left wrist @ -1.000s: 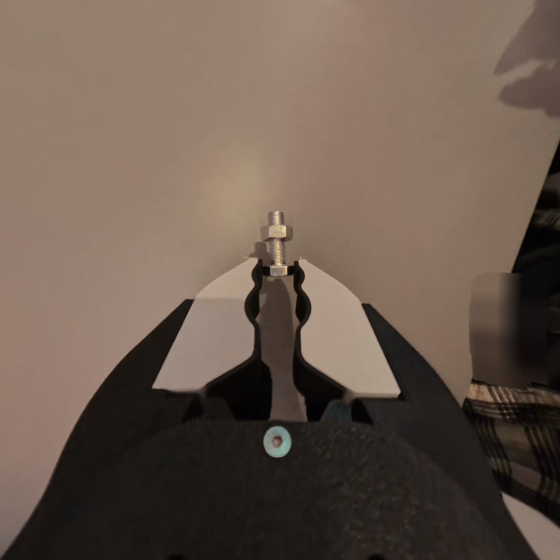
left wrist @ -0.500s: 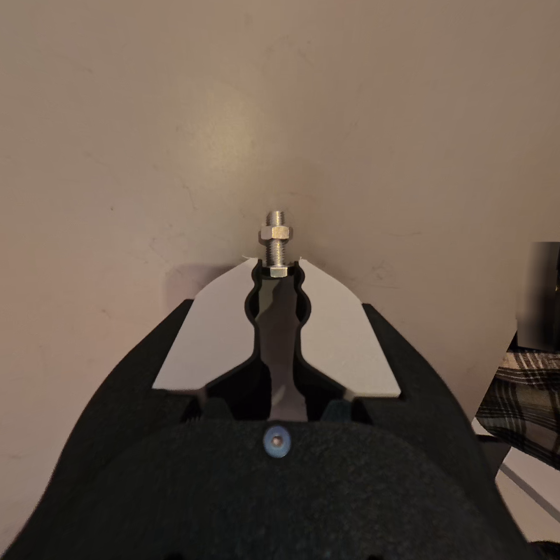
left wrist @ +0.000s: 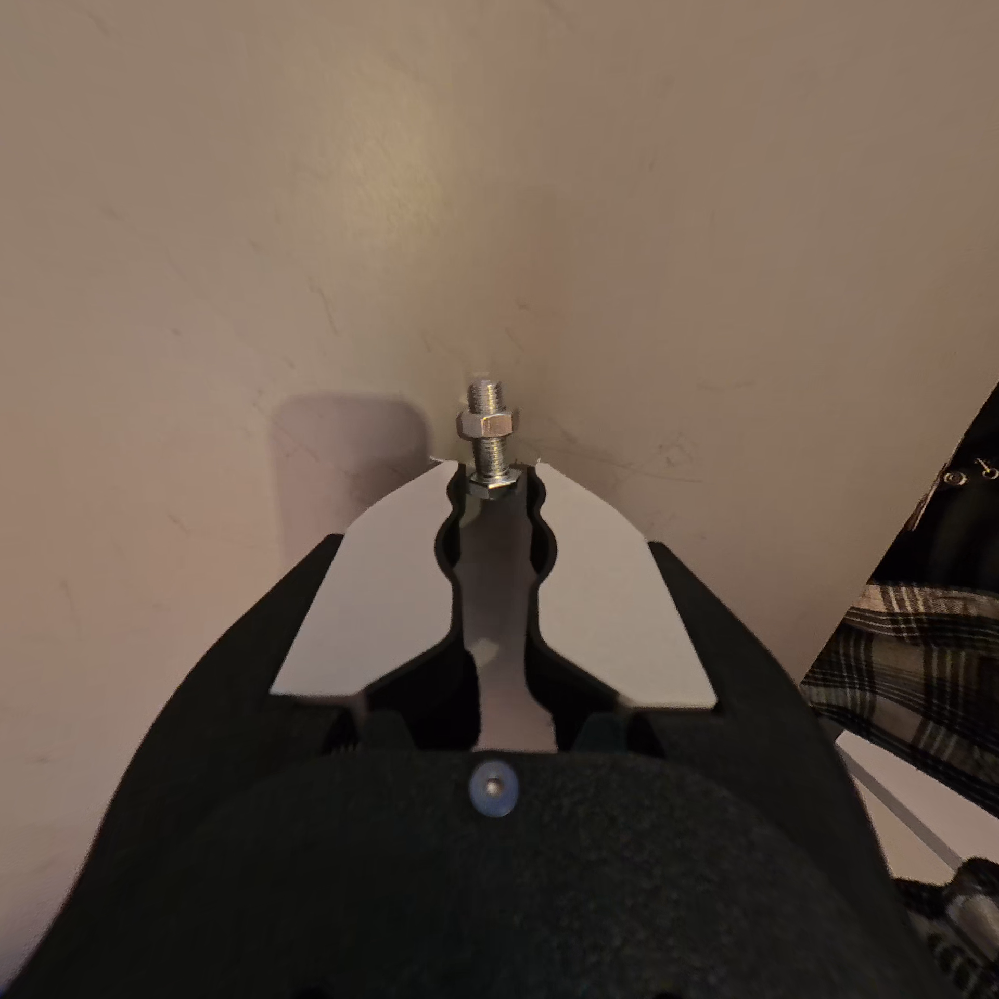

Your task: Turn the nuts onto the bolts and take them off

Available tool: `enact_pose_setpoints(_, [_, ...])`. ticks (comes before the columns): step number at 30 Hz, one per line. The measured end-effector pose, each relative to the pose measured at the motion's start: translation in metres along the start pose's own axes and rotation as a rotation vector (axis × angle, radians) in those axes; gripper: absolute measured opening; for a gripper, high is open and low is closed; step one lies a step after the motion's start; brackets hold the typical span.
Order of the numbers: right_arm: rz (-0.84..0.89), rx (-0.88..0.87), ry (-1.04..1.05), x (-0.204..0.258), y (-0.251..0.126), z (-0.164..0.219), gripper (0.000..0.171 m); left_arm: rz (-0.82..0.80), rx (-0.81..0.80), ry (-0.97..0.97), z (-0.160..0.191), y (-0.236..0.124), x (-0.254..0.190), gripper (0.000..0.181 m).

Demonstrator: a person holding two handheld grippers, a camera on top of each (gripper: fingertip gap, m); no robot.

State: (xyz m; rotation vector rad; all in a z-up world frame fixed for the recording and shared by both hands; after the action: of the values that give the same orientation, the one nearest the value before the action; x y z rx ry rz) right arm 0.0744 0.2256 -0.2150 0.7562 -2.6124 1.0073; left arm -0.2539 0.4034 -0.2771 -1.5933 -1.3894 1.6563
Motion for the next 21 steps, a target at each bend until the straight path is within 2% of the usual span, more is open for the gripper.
enact_pose_setpoints(8, [-0.006, 0.001, -0.001, 0.000, 0.001, 0.001, 0.018, -0.010, -0.063, 0.006, -0.014, -0.013, -0.007, 0.028])
enact_pose_setpoints(21, [-0.006, 0.001, 0.002, 0.000, -0.001, 0.002, 0.019, -0.002, 0.010, -0.102, -0.023, 0.007, -0.001, 0.022])
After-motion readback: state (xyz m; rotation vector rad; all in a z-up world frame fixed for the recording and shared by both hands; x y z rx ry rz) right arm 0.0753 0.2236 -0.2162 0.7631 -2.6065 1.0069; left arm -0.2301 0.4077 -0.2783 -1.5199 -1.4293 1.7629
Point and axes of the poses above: each gripper's, where its closed fingertips meet, y out along the fingers, z out of its underside, x = y × z across the jaws, the point moved 6 cm from there along -y, back along the fingers, and after that the axes turned 13 degrees about z, right-handed, at the moved point
